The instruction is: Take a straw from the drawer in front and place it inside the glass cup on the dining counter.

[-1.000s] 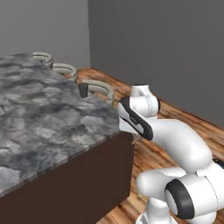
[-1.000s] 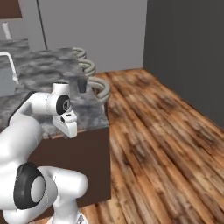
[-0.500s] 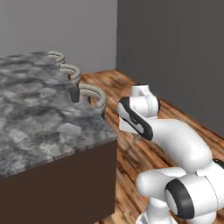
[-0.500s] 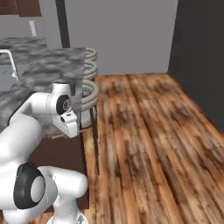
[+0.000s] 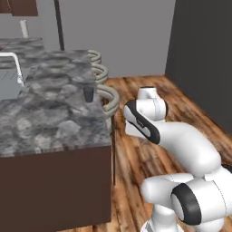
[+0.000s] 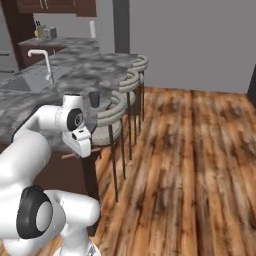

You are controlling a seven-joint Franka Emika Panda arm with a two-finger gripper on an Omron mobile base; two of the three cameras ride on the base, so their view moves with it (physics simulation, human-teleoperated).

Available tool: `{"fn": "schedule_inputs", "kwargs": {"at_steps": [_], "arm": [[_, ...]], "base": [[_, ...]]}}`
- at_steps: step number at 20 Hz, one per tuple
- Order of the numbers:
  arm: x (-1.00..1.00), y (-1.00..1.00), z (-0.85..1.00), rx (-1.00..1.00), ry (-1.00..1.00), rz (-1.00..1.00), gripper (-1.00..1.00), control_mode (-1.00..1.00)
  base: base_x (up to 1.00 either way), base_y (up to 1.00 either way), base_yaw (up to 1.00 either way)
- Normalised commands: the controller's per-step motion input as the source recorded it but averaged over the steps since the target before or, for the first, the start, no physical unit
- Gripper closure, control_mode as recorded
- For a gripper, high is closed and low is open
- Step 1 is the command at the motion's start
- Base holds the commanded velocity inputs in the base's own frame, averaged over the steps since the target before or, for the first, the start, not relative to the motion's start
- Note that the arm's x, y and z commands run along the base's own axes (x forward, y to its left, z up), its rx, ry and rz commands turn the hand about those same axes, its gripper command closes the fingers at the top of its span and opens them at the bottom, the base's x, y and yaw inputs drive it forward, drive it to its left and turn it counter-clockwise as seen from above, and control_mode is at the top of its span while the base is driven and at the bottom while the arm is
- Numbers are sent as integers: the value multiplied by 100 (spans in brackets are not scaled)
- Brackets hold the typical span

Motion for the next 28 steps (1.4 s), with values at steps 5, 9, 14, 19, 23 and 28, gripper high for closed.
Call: {"fn": "schedule_inputs", "kwargs": {"at_steps": [5,9,14,19,23,28], "arm": [[0,0,0,0,0,0,100,100],[0,0,0,0,0,0,100,100],[0,0,0,0,0,0,100,100],[0,0,0,0,0,0,100,100],[0,0,0,0,0,0,100,100],[0,0,0,0,0,0,100,100]], "base": [[29,-60,59],[33,-61,59],[32,-66,58],[12,-76,55],[0,-89,52],[6,-89,51]]}}
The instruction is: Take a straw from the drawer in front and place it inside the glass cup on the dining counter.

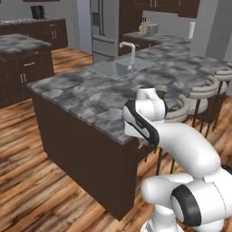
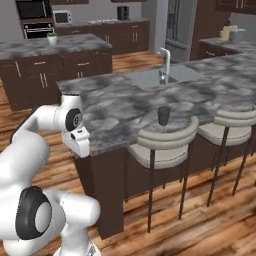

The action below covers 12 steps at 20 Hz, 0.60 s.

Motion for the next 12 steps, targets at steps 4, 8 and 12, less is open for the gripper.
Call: {"fn": "schedule_inputs", "kwargs": {"at_steps": [4,8,12], "arm": [[0,0,0,0,0,0,100,100],[0,0,0,0,0,0,100,100],[0,0,0,0,0,0,100,100]], "base": [[20,-85,51],[20,-79,53],[50,-72,49]]}}
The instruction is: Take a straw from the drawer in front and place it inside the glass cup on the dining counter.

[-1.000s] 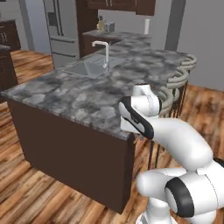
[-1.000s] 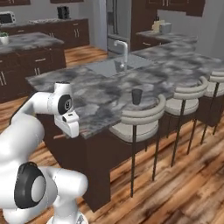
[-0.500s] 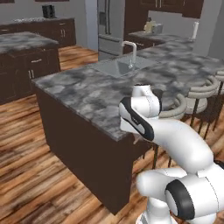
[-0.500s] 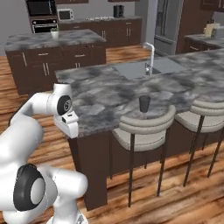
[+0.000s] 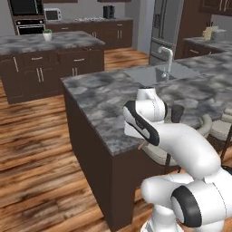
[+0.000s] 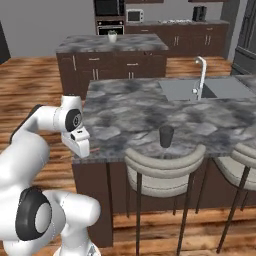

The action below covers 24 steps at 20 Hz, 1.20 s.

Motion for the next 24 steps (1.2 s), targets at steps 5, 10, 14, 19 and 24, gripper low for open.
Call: {"fn": "schedule_inputs", "kwargs": {"at_steps": [5,10,14,19,24], "arm": [[0,0,0,0,0,0,100,100],[0,0,0,0,0,0,100,100],[0,0,0,0,0,0,100,100],[-1,-6,-4,7,1,2,100,-100],[0,-42,48,29,0,-38,100,-100]], "base": [[68,-29,27],[51,0,12],[21,0,22],[0,-1,9],[0,0,0]]}}
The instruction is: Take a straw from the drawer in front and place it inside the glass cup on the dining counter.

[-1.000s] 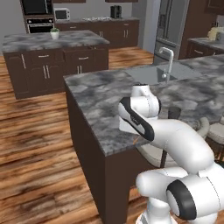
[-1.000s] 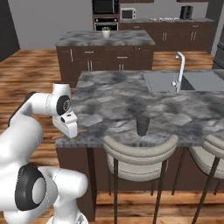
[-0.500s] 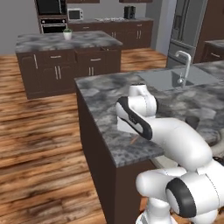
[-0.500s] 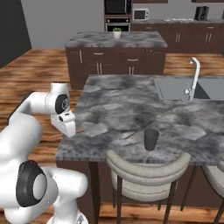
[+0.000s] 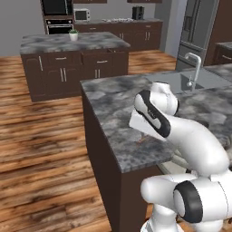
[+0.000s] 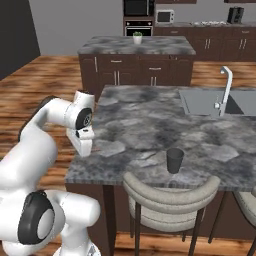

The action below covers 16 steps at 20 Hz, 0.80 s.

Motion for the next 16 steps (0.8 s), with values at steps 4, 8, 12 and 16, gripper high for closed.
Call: {"fn": "schedule_inputs", "kwargs": {"at_steps": [4,8,12,16], "arm": [[0,-81,79,40,0,-52,100,-100],[0,-90,69,40,0,-43,100,-100],[6,-67,64,29,4,-45,100,-100],[20,-67,56,26,14,-46,100,-100]], "base": [[0,0,0],[0,0,0],[0,0,0],[0,0,0]]}}
